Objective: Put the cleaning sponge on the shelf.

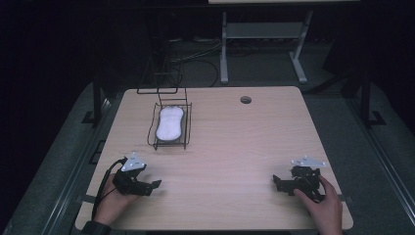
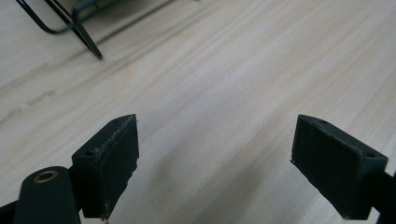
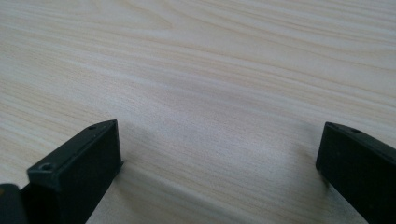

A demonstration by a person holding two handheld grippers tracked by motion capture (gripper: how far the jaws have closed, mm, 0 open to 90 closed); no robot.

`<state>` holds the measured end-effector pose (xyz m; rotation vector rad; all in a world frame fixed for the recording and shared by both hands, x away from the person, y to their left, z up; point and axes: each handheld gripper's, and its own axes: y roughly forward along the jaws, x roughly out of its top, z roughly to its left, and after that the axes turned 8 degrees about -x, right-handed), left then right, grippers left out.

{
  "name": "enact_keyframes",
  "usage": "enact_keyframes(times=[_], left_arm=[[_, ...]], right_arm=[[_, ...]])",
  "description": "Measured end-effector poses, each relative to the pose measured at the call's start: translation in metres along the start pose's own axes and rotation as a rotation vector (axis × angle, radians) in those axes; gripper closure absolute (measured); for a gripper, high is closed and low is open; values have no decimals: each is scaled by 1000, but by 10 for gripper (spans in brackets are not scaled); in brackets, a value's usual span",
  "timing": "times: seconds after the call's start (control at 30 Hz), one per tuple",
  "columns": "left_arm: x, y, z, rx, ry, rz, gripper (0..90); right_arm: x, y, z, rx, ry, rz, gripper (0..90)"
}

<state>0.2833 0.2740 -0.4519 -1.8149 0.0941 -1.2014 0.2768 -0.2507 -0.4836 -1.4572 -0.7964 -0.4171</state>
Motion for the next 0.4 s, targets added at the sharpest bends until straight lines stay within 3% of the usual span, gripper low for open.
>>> enact_keyframes(times=[0.17,0.4], left_arm=[[-5,7,0,-1,-2,49,139],[-9,11,1,-8,-1,56,131]], right_arm=[[0,0,0,0,0,0,0],[0,0,0,0,0,0,0]])
